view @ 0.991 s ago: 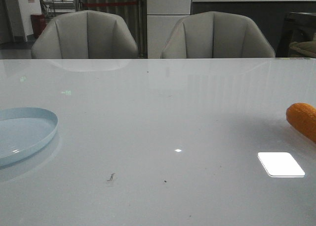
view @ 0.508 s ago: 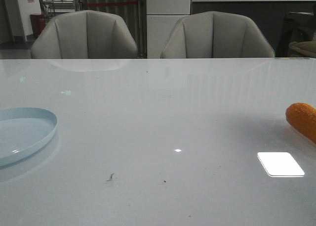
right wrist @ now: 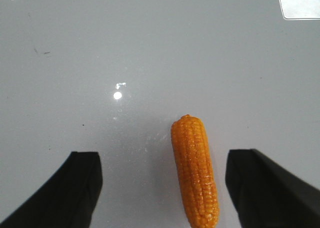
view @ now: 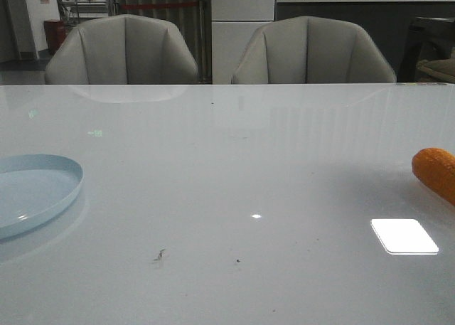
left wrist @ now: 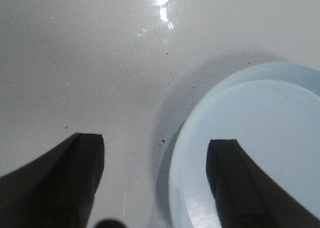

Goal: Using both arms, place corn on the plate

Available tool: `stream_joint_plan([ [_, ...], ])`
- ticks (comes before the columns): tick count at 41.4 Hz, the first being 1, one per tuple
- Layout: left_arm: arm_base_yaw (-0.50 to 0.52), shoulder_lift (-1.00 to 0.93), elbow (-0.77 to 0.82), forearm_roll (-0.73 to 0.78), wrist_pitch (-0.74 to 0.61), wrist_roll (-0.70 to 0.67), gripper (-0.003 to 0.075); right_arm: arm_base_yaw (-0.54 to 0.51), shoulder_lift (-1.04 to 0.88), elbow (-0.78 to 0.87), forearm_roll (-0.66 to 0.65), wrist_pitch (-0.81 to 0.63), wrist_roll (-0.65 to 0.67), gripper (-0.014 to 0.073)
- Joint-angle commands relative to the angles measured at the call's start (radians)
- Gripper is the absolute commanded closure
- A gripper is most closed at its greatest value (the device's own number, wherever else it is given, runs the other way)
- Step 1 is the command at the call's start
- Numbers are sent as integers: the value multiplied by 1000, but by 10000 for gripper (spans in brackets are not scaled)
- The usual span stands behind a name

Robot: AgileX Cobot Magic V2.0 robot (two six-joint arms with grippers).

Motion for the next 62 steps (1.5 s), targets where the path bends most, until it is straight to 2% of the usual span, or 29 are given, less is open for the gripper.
stream_joint_plan([
  [1,1,48,-107,-16,48,-6,232,-1,-19,-34,7,-49,-5,-17],
  [12,1,210,-264,-30,182,-6,232,-1,-19,-34,7,-47,-5,-17],
  [21,1,238,-274,-31,211,-6,233,-1,-19,-34,7,-47,-5,-17],
  [24,-6,238,-274,-31,214,-6,254,-1,-19,-34,7,-47,-5,-17],
  [28,-23,238,-274,-26,214,-4,351,-1,-19,-34,7,-48,-5,-17],
  [34,-66,238,-274,-26,209,-4,587,-1,-19,-34,7,-48,-5,-17],
  [36,-82,238,-274,-24,202,-1,637,-1,-19,-34,7,-48,-5,-17],
  [38,-100,238,-274,-24,197,3,619,-1,-19,-34,7,-48,-5,-17],
  [47,-164,238,-300,-26,222,13,624,-1,-19,-34,7,-48,-5,-17],
  [56,-204,238,-441,-49,331,26,624,-1,-19,-34,7,-47,-5,-17],
  [62,-244,238,-567,-131,401,55,624,-1,-19,-34,7,-47,-5,-17],
])
